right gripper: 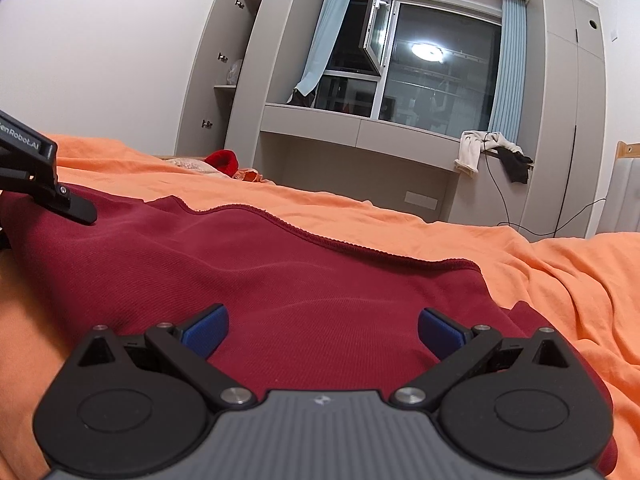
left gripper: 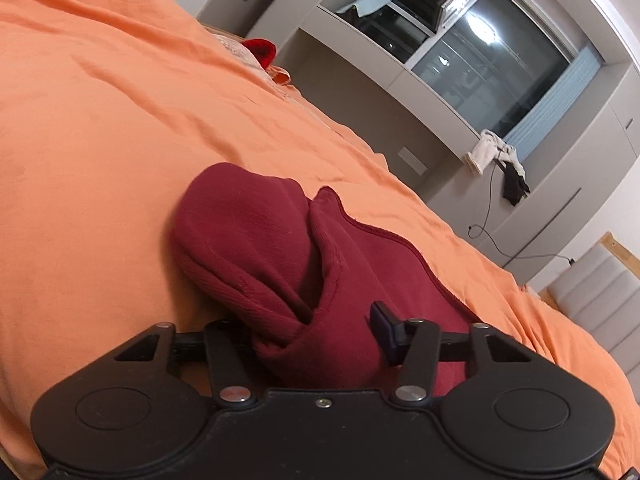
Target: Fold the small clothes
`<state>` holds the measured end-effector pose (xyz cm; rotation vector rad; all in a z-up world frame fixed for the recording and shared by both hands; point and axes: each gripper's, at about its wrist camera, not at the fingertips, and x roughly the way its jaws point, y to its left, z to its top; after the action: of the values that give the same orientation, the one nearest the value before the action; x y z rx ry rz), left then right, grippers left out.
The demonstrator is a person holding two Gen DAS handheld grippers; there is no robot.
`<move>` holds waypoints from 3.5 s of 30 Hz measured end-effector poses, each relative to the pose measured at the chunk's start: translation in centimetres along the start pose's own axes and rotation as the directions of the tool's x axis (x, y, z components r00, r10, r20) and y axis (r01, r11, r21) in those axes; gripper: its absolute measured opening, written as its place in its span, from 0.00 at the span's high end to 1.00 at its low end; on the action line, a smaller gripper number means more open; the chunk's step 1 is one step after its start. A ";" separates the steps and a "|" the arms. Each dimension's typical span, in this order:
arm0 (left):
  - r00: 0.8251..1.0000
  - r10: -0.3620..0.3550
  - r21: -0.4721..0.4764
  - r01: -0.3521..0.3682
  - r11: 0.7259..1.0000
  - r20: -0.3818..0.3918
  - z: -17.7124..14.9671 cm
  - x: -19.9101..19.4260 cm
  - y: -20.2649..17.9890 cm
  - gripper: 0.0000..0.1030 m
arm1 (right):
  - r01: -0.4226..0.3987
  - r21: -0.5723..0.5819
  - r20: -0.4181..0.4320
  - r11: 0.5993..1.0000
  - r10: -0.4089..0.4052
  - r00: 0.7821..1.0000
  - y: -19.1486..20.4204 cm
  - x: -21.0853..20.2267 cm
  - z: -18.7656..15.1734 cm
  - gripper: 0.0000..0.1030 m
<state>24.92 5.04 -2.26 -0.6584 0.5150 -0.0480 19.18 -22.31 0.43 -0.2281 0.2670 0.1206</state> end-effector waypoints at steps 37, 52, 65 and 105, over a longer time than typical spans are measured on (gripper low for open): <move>0.958 -0.261 0.785 0.252 0.566 -0.119 -11.0 0.4 -26.1 0.86 | 0.151 0.459 -0.076 0.876 -0.130 0.989 -23.8 -5.5 2.3 0.00; 0.947 -0.262 0.878 0.279 0.390 -0.185 -17.3 -1.5 -23.3 0.36 | -0.065 0.877 -0.121 0.476 0.350 0.929 -29.1 -0.2 -2.3 0.00; 0.951 -0.285 0.915 0.215 0.341 -0.117 -16.5 -5.0 -22.2 0.30 | -0.216 0.861 0.007 0.461 0.413 0.911 -26.4 1.8 -0.9 0.10; 0.919 -0.297 0.866 0.357 0.351 -0.259 -20.4 -0.8 -24.4 0.76 | -0.022 0.660 -0.169 0.751 0.177 0.970 -26.7 0.4 -1.0 0.57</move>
<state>17.44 -25.79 -1.02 0.3631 0.3203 -0.7084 23.23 -48.36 4.88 0.4871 0.5305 0.1013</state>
